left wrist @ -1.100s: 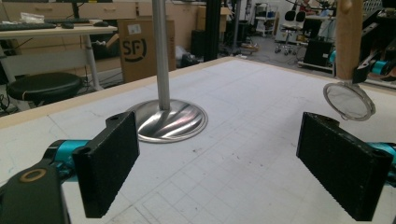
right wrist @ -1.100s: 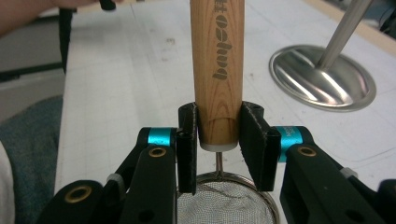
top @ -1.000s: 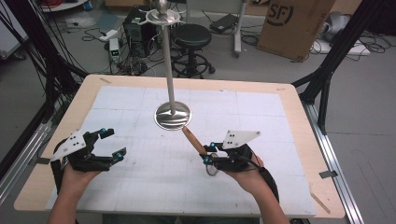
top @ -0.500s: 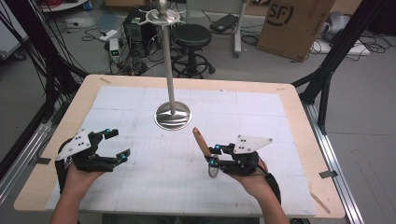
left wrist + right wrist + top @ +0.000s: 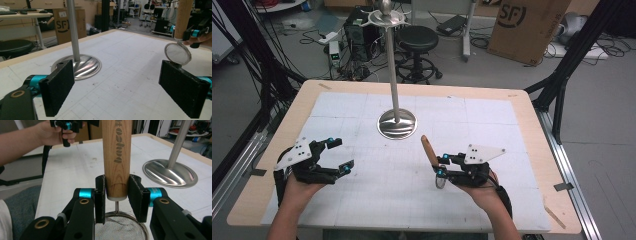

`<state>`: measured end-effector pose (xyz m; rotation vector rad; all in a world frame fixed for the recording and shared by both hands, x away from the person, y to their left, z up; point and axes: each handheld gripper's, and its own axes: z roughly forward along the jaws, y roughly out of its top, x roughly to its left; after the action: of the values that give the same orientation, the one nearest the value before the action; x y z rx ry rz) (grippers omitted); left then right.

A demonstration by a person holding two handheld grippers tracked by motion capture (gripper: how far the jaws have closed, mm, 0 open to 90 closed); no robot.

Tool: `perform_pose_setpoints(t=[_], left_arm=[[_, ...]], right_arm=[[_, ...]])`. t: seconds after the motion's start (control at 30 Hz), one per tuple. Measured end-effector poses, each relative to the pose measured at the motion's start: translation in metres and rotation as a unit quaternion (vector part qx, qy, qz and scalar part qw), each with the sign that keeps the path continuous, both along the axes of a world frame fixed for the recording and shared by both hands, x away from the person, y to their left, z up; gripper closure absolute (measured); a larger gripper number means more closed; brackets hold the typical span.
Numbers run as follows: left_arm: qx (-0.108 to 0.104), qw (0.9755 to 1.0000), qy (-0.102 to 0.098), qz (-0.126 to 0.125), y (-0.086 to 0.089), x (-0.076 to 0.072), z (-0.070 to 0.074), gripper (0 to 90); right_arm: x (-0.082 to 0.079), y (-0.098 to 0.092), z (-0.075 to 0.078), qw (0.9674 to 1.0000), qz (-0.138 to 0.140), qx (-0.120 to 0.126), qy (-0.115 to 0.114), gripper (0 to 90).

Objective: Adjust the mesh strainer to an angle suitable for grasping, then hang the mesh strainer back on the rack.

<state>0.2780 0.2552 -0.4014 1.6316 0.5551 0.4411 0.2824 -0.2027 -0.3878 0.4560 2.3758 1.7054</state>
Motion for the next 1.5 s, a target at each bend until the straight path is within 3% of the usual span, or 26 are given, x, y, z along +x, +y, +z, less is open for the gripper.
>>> perform_pose_setpoints(t=[0.53, 1.1, 1.33, 1.5], left_arm=[[-0.001, 1.0000, -0.001, -0.009, -0.003, -0.001, 0.003, 13.7], [-0.005, 0.9999, -0.003, -0.012, -0.006, -0.003, 0.005, 13.7], [-0.001, 0.9996, -0.003, -0.026, -0.013, -0.003, 0.007, 13.7], [-0.016, 0.9991, 0.004, -0.040, -0.015, -0.003, 0.009, 13.7]], right_arm=[[0.004, -0.009, 0.000, 0.9990, -0.004, 0.045, -0.001, 68.4], [0.004, -0.009, -0.002, 0.9991, -0.004, 0.042, -0.001, 68.3], [0.005, -0.007, -0.002, 0.9988, -0.001, 0.048, -0.004, 68.4], [0.005, -0.005, -0.003, 0.9986, -0.001, 0.053, -0.002, 68.3]])
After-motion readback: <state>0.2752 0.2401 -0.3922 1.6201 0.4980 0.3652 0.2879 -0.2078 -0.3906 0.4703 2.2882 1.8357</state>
